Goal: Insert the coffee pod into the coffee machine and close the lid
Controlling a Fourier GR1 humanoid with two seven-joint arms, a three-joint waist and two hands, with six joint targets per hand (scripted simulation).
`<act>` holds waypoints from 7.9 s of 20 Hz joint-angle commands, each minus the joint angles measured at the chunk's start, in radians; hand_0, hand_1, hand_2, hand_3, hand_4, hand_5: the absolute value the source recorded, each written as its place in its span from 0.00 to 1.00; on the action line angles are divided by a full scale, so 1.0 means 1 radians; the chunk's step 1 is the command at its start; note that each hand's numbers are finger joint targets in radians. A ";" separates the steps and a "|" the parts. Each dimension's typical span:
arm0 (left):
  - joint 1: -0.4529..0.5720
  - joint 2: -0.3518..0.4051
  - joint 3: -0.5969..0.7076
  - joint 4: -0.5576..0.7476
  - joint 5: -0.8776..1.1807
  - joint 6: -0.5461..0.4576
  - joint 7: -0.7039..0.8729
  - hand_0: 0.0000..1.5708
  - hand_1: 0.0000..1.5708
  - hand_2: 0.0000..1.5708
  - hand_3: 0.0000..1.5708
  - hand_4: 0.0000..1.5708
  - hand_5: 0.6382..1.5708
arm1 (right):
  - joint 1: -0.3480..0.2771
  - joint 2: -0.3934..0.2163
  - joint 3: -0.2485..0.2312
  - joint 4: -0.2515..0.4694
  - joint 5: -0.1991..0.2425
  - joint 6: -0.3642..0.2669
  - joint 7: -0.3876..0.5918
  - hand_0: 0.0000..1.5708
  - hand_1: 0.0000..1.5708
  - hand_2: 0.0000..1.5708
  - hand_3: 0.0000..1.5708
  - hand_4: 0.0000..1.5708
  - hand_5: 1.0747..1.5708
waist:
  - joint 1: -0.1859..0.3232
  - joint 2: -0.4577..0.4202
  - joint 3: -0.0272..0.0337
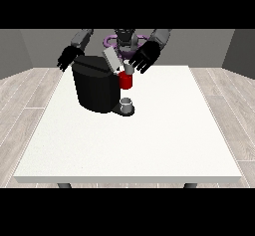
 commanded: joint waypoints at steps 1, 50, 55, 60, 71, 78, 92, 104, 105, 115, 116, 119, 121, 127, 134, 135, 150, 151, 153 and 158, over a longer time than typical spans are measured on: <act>-0.035 0.002 0.008 0.010 -0.004 -0.007 0.024 0.83 0.83 0.84 0.78 0.32 1.00 | 0.019 0.019 0.014 -0.002 0.010 -0.007 -0.043 0.00 0.00 0.00 0.00 0.33 1.00 | -0.012 0.014 -0.0001; -0.007 -0.012 -0.057 0.028 -0.116 -0.064 -0.066 0.36 0.36 0.52 0.41 0.15 1.00 | -0.008 -0.015 -0.056 0.030 -0.030 -0.020 -0.048 0.00 0.00 0.00 0.00 0.27 1.00 | 0.035 0.031 -0.0001; -0.019 0.000 -0.061 0.036 -0.138 -0.070 -0.054 0.00 0.00 0.00 0.00 0.00 1.00 | 0.003 0.004 -0.020 0.022 -0.007 -0.028 -0.036 0.00 0.00 0.00 0.00 0.22 1.00 | 0.026 0.032 -0.0001; -0.004 0.030 -0.047 0.043 -0.138 -0.072 -0.107 0.00 0.00 0.00 0.00 0.00 1.00 | 0.011 0.019 0.001 -0.019 0.010 -0.054 -0.004 0.00 0.00 0.00 0.00 0.24 1.00 | 0.025 0.021 -0.0005; 0.124 -0.094 -0.070 -0.008 -0.147 -0.049 -0.047 0.00 0.00 0.00 0.00 0.00 1.00 | 0.120 0.004 -0.046 0.017 -0.064 0.006 -0.031 0.00 0.00 0.00 0.00 0.28 1.00 | 0.082 -0.137 -0.0003; 0.200 -0.170 0.111 -0.005 0.063 -0.073 -0.046 0.00 0.00 0.00 0.00 0.00 1.00 | 0.221 -0.013 -0.054 0.015 -0.071 0.037 -0.082 0.00 0.00 0.00 0.00 0.28 1.00 | 0.152 -0.257 -0.0007; 0.490 -0.357 0.258 -0.040 0.326 -0.133 -0.142 0.00 0.00 0.00 0.00 0.14 1.00 | 0.148 -0.143 -0.042 -0.105 -0.064 0.112 0.101 0.00 0.00 0.00 0.00 0.03 1.00 | 0.342 -0.484 -0.0010; 0.623 -0.461 0.202 -0.236 0.441 -0.178 -0.098 0.00 0.00 0.00 0.00 0.02 1.00 | 0.079 -0.150 0.005 -0.040 -0.011 0.176 0.036 0.00 0.00 0.00 0.00 0.14 1.00 | 0.455 -0.415 -0.0001; 0.669 -0.416 0.214 -0.233 0.450 -0.213 -0.136 0.00 0.00 0.00 0.00 0.00 1.00 | 0.066 -0.134 0.024 -0.069 -0.006 0.168 0.058 0.00 0.00 0.00 0.00 0.10 1.00 | 0.445 -0.406 -0.0004; 0.772 -0.425 0.141 -0.500 0.549 -0.184 -0.022 0.00 0.00 0.00 0.00 0.00 1.00 | -0.047 -0.132 -0.045 0.096 -0.037 0.194 0.019 0.00 0.00 0.00 0.00 0.00 1.00 | 0.462 -0.316 -0.0002; 0.815 -0.449 0.130 -0.511 0.533 -0.153 -0.027 0.00 0.00 0.00 0.00 0.00 1.00 | -0.028 -0.153 -0.058 0.096 -0.073 0.243 0.044 0.00 0.00 0.00 0.00 0.00 1.00 | 0.460 -0.336 -0.0002; 0.826 -0.465 0.032 -0.579 0.595 -0.071 0.003 0.00 0.00 0.00 0.00 0.00 1.00 | -0.104 -0.134 -0.068 0.170 -0.061 0.215 0.034 0.00 0.00 0.00 0.00 0.00 1.00 | 0.458 -0.299 -0.0002; 0.855 -0.439 0.099 -0.606 0.583 -0.128 -0.014 0.00 0.00 0.00 0.00 0.00 1.00 | -0.084 -0.127 -0.052 0.170 -0.041 0.220 -0.006 0.00 0.00 0.00 0.00 0.00 1.00 | 0.441 -0.268 -0.0003; 0.941 -0.416 0.072 -0.664 0.606 -0.159 0.033 0.00 0.00 0.00 0.00 0.00 1.00 | -0.161 -0.144 -0.056 0.204 -0.025 0.212 0.052 0.00 0.00 0.00 0.00 0.00 1.00 | 0.442 -0.277 -0.0005; 0.938 -0.400 0.064 -0.734 0.616 -0.114 0.035 0.00 0.00 0.00 0.00 0.00 1.00 | -0.170 -0.075 0.007 0.257 0.038 0.196 -0.025 0.00 0.00 0.00 0.00 0.00 1.00 | 0.423 -0.247 -0.0005; 0.872 -0.371 0.098 -0.729 0.649 -0.109 0.076 0.00 0.00 0.00 0.00 0.00 1.00 | -0.207 -0.150 -0.056 0.290 -0.006 0.267 -0.059 0.00 0.00 0.00 0.00 0.00 1.00 | 0.405 -0.198 -0.0003; 0.855 -0.376 0.051 -0.768 0.655 -0.076 0.079 0.00 0.00 0.00 0.00 0.00 1.00 | -0.368 -0.119 -0.048 0.392 0.044 0.233 -0.072 0.00 0.00 0.00 0.00 0.00 1.00 | 0.442 -0.140 -0.0002; 0.870 -0.396 0.037 -0.741 0.616 -0.032 0.068 0.00 0.00 0.00 0.00 0.00 1.00 | -0.348 -0.120 -0.026 0.366 0.044 0.265 -0.052 0.00 0.00 0.00 0.00 0.00 1.00 | 0.405 -0.163 -0.0003; 0.962 -0.360 0.047 -0.742 0.637 -0.099 0.006 0.00 0.00 0.00 0.00 0.00 1.00 | -0.322 -0.094 -0.012 0.356 0.070 0.227 -0.062 0.00 0.00 0.00 0.00 0.12 1.00 | 0.425 -0.195 -0.0004; 0.900 -0.342 0.071 -0.716 0.636 -0.062 0.020 0.00 0.00 0.00 0.00 0.08 1.00 | -0.411 -0.094 0.007 0.375 0.106 0.220 -0.045 0.00 0.00 0.00 0.00 0.00 1.00 | 0.436 -0.157 -0.0005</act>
